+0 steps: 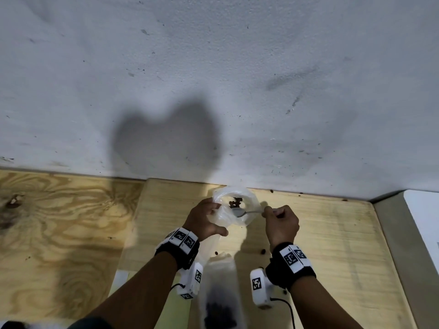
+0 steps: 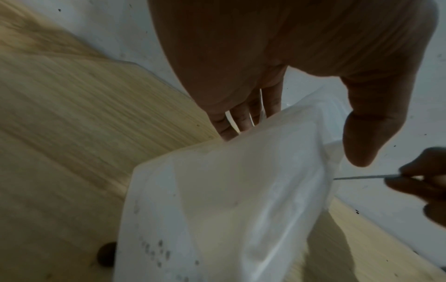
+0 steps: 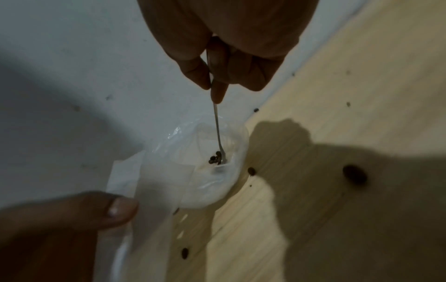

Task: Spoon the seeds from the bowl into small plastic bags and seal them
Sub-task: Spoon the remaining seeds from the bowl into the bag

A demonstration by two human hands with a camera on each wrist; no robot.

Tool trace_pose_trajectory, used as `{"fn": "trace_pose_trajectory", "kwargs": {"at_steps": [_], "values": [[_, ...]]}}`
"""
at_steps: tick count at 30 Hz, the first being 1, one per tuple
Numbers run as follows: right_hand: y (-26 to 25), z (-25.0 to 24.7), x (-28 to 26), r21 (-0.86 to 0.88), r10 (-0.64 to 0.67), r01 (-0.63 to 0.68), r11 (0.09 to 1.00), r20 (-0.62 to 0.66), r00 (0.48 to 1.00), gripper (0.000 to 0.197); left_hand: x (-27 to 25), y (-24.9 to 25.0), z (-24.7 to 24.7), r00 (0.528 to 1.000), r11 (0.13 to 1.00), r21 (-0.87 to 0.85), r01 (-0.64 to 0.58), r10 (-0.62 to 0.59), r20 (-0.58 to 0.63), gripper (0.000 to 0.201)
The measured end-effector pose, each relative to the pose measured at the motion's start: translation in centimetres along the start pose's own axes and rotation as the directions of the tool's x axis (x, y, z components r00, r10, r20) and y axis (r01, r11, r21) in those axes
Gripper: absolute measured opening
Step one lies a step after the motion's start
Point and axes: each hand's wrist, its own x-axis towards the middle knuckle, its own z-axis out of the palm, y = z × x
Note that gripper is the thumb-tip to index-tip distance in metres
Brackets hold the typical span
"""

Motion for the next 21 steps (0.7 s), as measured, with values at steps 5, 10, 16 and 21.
{"fn": "trace_pose_trajectory", "kwargs": {"at_steps": [5,10,16,21], "values": [[1.2,0.7,0.9,0.133,0.251,-0.248,0.96,-0.007,0.968,0.021,0.0,0.2,-0.4,0.995,0.993,-0.084,0.083,-0.078,0.055,0.079],[1.5,0.6,1.1,0.194,0.333,-0.325,0.925,-0.009,0.943,0.024,0.5,0.1,-1.1,0.975,0.956,-0.203,0.213,-0.194,0.106,0.08],[2.0,0.6,0.9,0.176,0.302,-0.306,0.935,0.051,0.952,0.035,0.5,0.0,-1.3,0.968,0.947,-0.225,0.228,-0.196,0.155,0.078],[2.5,0.2,0.8,0.196,0.272,-0.292,0.936,0.124,0.954,0.03,0.1,0.0,-1.3,0.972,0.942,-0.254,0.217,-0.184,0.149,0.065]]}}
